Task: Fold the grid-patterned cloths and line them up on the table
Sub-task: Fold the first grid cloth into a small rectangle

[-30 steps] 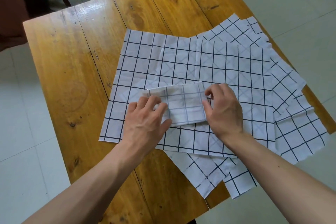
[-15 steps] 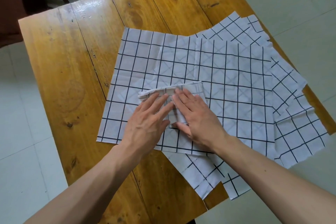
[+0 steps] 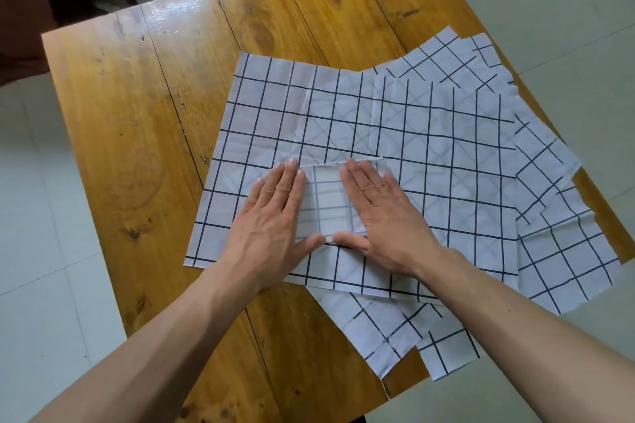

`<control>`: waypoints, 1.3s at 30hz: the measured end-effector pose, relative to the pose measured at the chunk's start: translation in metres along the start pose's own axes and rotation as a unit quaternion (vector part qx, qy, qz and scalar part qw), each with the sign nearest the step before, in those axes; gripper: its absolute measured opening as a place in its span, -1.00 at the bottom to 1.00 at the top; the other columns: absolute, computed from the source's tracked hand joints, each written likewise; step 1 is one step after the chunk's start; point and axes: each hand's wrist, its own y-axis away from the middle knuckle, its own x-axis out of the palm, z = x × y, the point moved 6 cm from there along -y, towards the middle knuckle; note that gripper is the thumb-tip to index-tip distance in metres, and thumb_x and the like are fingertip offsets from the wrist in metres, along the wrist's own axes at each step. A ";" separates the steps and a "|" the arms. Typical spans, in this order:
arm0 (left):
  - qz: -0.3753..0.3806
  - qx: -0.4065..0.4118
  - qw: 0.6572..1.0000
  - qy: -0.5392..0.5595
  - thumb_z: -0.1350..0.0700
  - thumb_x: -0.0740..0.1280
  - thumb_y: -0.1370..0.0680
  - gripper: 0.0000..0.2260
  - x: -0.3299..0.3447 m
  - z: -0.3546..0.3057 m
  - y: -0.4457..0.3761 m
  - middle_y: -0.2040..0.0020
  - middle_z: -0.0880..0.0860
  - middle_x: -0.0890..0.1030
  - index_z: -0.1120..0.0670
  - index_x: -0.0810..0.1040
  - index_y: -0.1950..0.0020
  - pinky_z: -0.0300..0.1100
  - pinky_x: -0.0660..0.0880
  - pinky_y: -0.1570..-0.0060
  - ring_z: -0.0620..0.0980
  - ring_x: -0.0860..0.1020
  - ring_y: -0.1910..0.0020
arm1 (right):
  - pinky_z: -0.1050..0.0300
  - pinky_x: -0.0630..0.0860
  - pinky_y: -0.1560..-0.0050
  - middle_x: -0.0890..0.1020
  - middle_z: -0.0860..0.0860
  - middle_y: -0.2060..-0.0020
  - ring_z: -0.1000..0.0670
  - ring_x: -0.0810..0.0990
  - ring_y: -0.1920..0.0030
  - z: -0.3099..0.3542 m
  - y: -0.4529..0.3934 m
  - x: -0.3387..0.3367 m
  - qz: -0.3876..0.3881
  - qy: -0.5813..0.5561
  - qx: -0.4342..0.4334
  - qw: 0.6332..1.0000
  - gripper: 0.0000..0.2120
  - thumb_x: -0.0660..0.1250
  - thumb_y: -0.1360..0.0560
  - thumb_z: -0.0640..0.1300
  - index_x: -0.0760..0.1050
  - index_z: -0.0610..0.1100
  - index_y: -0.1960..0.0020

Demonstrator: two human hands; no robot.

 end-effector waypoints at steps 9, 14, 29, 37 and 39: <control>0.030 -0.025 0.999 0.023 -0.43 -0.04 -0.53 -0.15 -0.008 0.008 0.005 -0.55 0.00 -0.45 0.01 -0.40 -0.57 0.04 -0.26 -0.56 -0.03 -0.45 -0.52 | -0.13 -0.31 -0.54 -0.47 0.09 -0.50 0.09 -0.48 -0.49 -0.022 0.011 -0.005 0.027 0.002 0.033 0.999 -0.11 -0.20 -0.45 0.45 -0.50 -0.01 -0.52; -0.075 0.085 0.993 -0.018 -0.21 0.32 -0.53 -0.36 -0.021 -0.005 0.013 -0.57 0.11 0.26 0.02 0.29 -0.54 0.09 0.27 -0.43 0.16 0.25 -0.51 | -0.10 -0.31 -0.54 -0.34 0.04 -0.55 0.06 -0.36 -0.54 -0.019 0.010 -0.014 0.001 -0.027 0.032 0.999 -0.03 0.16 -0.51 0.36 -0.35 -0.07 -0.58; -0.051 0.115 0.991 -0.045 0.09 0.44 -0.42 -0.57 -0.026 -0.022 0.016 -0.35 0.17 0.49 0.13 0.50 -0.26 0.09 0.56 -0.05 0.22 0.51 -0.22 | -0.03 -0.17 -0.57 -0.01 0.11 -0.59 0.10 -0.09 -0.57 -0.008 0.026 -0.023 -0.054 -0.103 0.048 0.992 0.06 0.45 -0.30 0.33 -0.01 0.00 -0.60; -0.163 0.071 0.983 0.039 0.19 0.43 -0.45 -0.85 -0.051 -0.019 0.011 0.13 0.03 0.56 0.08 0.51 0.05 -0.01 0.46 0.12 0.08 0.48 0.13 | 0.00 0.18 -0.44 0.54 -0.04 -0.27 -0.08 0.43 -0.33 -0.005 0.031 -0.038 -0.166 -0.095 -0.006 0.982 -0.48 0.55 -0.30 -0.08 0.55 -0.06 -0.25; -0.187 0.063 0.979 0.060 0.17 0.40 -0.49 -0.91 -0.070 -0.018 0.017 0.16 0.02 0.53 0.08 0.51 0.06 -0.04 0.42 0.18 0.06 0.45 0.16 | 0.11 0.31 -0.21 0.62 0.01 0.03 -0.06 0.53 -0.06 -0.004 0.038 -0.053 -0.221 -0.122 -0.019 0.967 -0.70 0.51 -0.30 -0.27 0.63 -0.09 -0.01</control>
